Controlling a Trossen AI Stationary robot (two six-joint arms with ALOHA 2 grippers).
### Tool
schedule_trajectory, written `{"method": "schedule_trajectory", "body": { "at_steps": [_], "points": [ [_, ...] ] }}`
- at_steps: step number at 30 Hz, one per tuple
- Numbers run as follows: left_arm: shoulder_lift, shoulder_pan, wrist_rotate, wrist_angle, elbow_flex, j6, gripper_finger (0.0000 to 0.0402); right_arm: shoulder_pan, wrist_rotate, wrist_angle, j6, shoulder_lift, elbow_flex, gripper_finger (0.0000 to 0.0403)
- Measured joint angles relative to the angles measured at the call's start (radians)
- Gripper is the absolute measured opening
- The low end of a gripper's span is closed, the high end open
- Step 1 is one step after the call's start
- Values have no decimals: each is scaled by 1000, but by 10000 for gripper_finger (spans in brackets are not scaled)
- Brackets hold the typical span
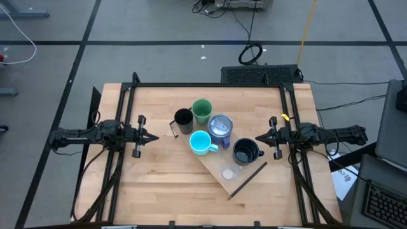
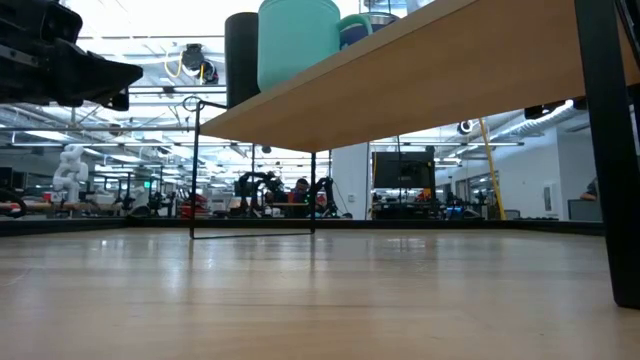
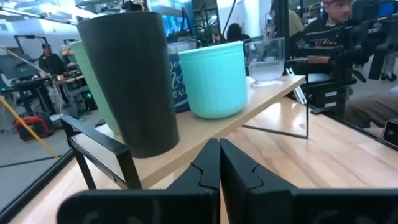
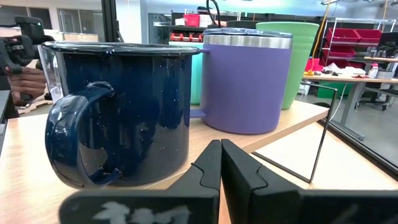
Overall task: Stack small to large cups/mugs on shelf
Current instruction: Return to Home Position
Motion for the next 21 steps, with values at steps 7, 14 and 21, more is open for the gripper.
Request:
{"method": "schedule_trajectory", "body": {
  "at_steps": [7, 14, 21],
  "points": [
    [0, 0, -26, -11, 0, 10, 2, 0, 0, 0, 0, 0, 0, 0],
    [0, 0, -29, -11, 0, -1, 8, 0, 0, 0, 0, 0, 0, 0],
    [0, 0, -30, -12, 0, 7, 4, 0, 0, 0, 0, 0, 0, 0]
  ]
}}
